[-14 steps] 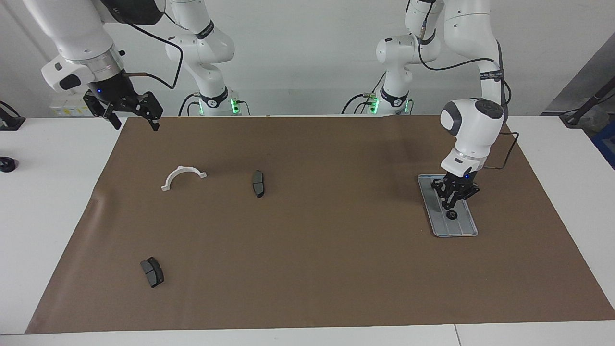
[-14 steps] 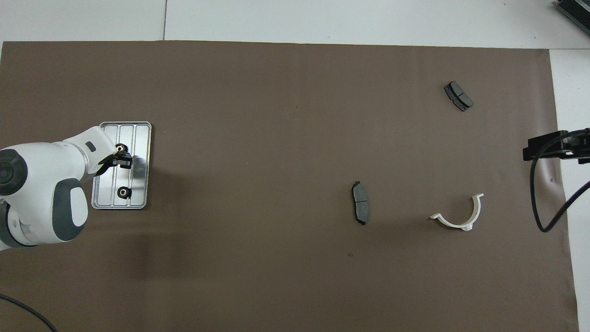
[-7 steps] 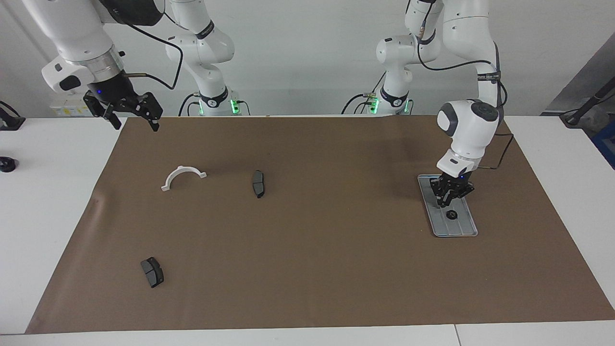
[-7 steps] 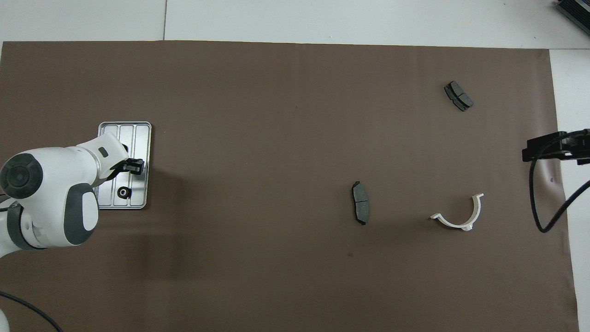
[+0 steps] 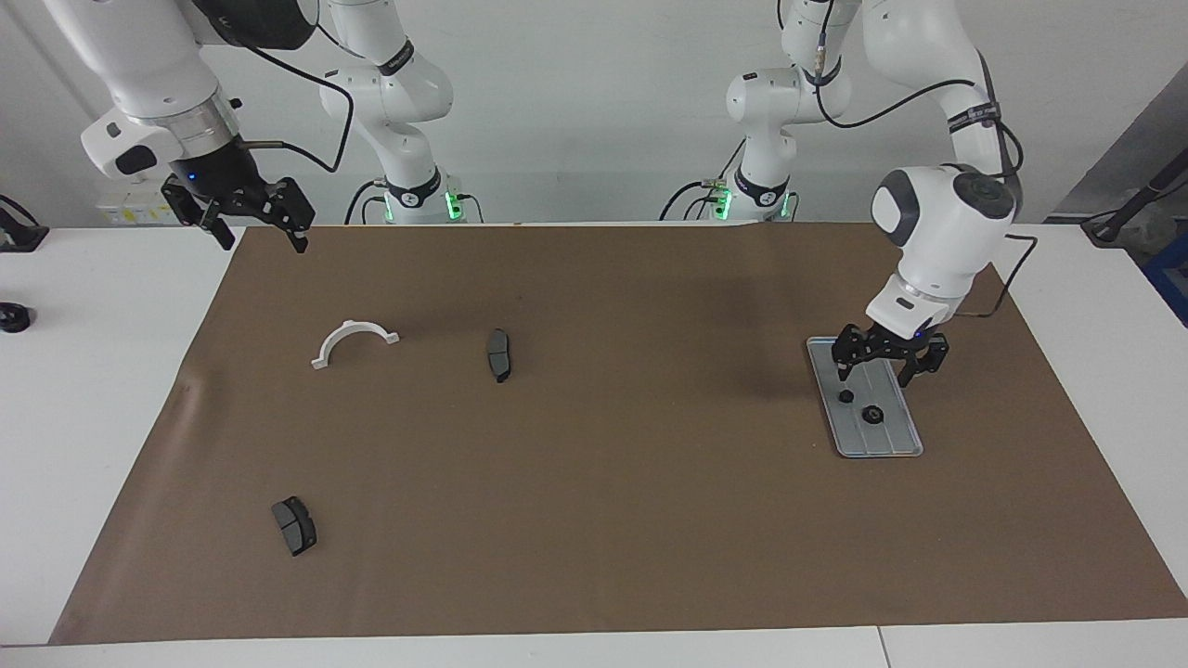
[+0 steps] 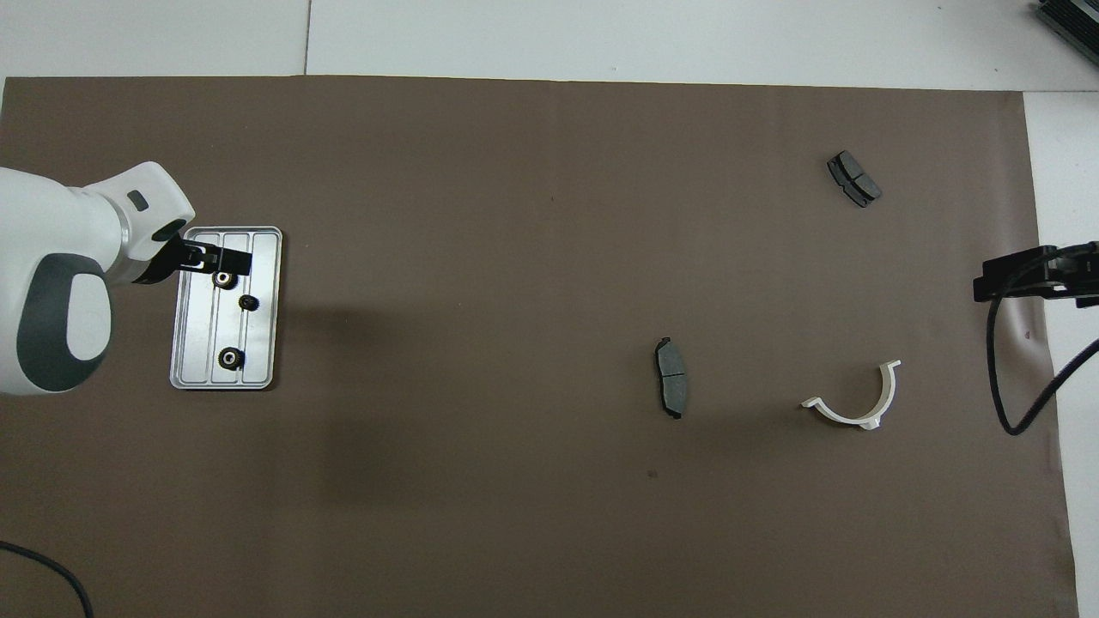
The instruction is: Pick bearing gear from pile to tray
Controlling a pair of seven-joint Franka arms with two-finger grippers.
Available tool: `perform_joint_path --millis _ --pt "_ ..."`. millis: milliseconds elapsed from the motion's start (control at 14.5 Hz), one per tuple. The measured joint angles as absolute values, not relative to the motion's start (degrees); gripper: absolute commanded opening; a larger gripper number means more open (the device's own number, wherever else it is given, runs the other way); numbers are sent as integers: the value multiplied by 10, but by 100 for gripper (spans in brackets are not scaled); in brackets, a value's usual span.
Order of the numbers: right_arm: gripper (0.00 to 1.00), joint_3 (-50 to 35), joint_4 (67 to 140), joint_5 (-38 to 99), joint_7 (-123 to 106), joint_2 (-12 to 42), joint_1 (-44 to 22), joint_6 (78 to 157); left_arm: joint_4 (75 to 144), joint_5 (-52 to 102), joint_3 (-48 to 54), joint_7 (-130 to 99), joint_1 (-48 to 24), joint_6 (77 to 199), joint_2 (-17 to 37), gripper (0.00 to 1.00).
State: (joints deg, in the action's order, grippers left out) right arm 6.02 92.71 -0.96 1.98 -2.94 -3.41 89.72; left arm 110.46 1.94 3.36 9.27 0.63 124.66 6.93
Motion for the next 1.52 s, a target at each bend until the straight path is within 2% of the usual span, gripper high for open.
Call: perform_joint_path --millis 415,553,1037,1521 --pt "100 60 930 -10 20 -32 -34 897 967 19 37 72 -1 1040 59 100" --pt "100 60 930 -10 20 -32 -34 897 940 19 36 71 -1 984 54 100" --pt "100 59 930 -10 20 -32 -34 897 937 19 48 38 -31 897 -6 100" --pt "100 59 930 -10 20 -32 -34 897 962 13 43 35 -37 895 -16 100"
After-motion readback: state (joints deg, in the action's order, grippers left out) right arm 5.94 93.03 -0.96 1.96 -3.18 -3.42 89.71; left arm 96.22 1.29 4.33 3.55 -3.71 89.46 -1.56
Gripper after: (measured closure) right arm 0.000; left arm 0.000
